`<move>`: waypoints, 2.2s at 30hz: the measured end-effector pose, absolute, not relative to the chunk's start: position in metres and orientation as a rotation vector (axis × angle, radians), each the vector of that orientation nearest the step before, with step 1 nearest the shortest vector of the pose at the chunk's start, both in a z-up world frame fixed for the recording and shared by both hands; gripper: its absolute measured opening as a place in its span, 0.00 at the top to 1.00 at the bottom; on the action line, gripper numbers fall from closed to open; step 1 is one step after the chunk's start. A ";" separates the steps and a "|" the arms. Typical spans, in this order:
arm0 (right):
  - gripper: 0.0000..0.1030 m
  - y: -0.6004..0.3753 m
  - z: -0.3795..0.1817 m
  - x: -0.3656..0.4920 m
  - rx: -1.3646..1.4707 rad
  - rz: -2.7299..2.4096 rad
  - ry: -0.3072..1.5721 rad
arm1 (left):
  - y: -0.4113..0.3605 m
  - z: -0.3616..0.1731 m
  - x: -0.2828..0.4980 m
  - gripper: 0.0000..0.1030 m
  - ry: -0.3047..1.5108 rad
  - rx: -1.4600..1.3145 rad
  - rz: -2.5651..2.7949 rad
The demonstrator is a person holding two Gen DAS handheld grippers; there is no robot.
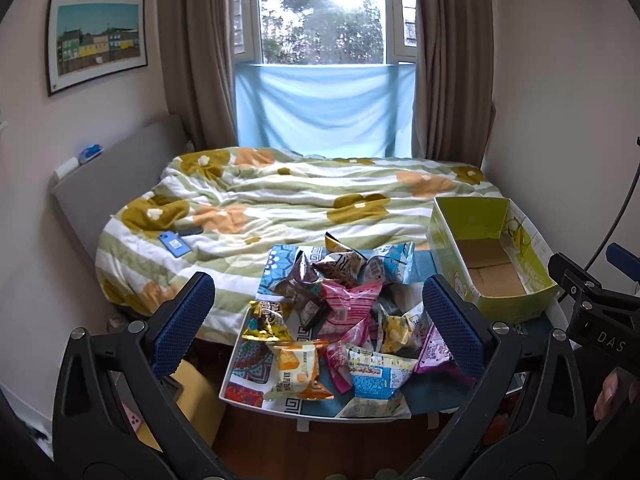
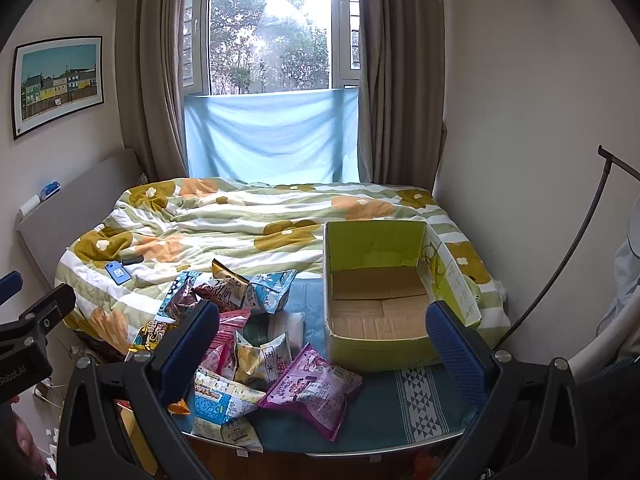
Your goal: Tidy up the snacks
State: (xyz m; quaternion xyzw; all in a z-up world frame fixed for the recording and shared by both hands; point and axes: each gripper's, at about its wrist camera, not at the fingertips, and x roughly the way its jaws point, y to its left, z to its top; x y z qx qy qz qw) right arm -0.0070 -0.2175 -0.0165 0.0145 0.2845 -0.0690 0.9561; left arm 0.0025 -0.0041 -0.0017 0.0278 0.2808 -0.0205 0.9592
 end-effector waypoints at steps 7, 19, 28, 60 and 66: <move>0.00 -0.216 -0.017 -0.007 0.036 -0.138 0.577 | -0.007 -0.001 0.001 0.00 0.564 0.063 -0.045; 0.00 -0.215 -0.018 -0.007 0.038 -0.139 0.579 | -0.006 -0.001 0.002 0.00 0.572 0.055 -0.061; 0.00 -0.217 -0.018 -0.006 0.041 -0.136 0.581 | -0.007 -0.001 0.004 0.00 0.561 0.062 -0.053; 0.00 -0.209 -0.017 -0.007 0.036 -0.142 0.576 | 0.004 0.000 -0.001 0.00 0.594 0.024 -0.099; 0.00 -0.216 -0.018 -0.010 0.058 -0.154 0.597 | 0.005 -0.025 0.009 0.00 0.679 0.027 -0.152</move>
